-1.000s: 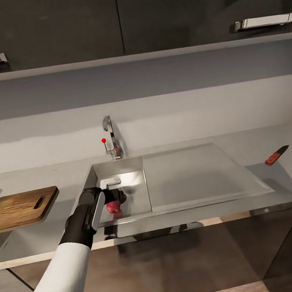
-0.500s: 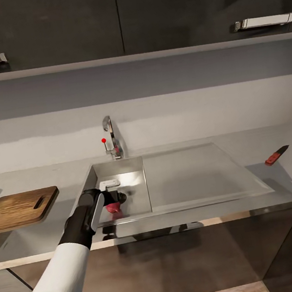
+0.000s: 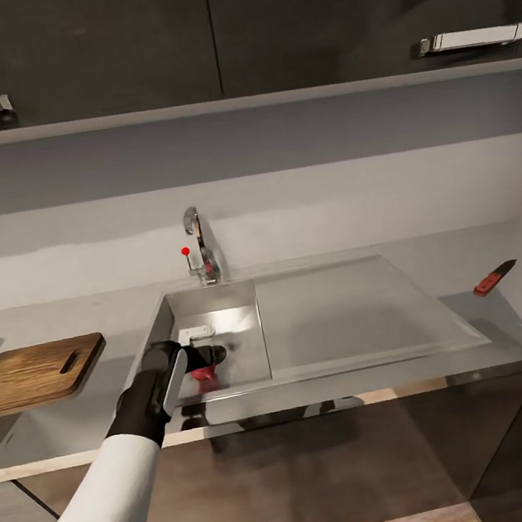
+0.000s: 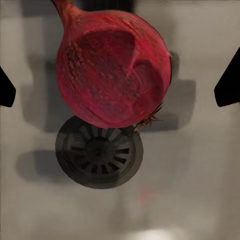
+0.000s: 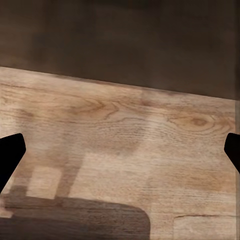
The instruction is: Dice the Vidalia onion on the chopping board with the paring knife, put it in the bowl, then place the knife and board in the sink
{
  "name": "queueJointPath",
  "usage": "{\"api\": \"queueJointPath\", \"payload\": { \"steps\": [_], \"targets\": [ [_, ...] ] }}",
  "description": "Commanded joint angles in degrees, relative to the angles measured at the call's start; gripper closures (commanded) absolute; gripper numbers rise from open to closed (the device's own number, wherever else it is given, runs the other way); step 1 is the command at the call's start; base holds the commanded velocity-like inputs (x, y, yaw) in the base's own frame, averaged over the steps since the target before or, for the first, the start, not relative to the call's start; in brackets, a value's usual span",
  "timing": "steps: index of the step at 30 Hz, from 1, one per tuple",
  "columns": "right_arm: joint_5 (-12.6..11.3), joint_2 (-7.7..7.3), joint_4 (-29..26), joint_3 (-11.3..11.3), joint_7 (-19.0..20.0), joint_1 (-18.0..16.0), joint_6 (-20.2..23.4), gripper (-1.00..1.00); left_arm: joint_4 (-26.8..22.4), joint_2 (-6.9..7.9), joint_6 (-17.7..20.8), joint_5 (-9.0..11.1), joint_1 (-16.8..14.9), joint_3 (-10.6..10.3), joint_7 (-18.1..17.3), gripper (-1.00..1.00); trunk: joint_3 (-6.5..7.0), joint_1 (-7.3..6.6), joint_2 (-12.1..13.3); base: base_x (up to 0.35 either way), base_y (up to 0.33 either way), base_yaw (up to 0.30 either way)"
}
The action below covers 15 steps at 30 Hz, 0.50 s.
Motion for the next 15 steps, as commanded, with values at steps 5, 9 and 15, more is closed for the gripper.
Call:
{"api": "queueJointPath", "payload": {
  "steps": [5, 9, 15],
  "targets": [
    [0.6, 0.02, 0.1, -0.5, -0.2, 0.0, -0.2, -1.00, 1.8, -0.02, -3.0, 0.6, 0.0, -0.1, 0.6, -1.00, -0.06, 0.00, 0.0, 0.000, 0.000, 0.000],
    [0.6, 0.02, 0.1, -0.5, -0.2, -0.1, -0.2, -1.00, 2.9, -0.03, -4.0, 0.6, 0.0, -0.1, 0.6, -1.00, -0.06, 0.00, 0.0, 0.000, 0.000, 0.000],
    [0.6, 0.02, 0.1, -0.5, -0.2, 0.0, -0.2, -1.00, 3.7, -0.04, -4.2, 0.6, 0.0, -0.1, 0.6, -1.00, -0.06, 0.00, 0.0, 0.000, 0.000, 0.000]
  ]
}}
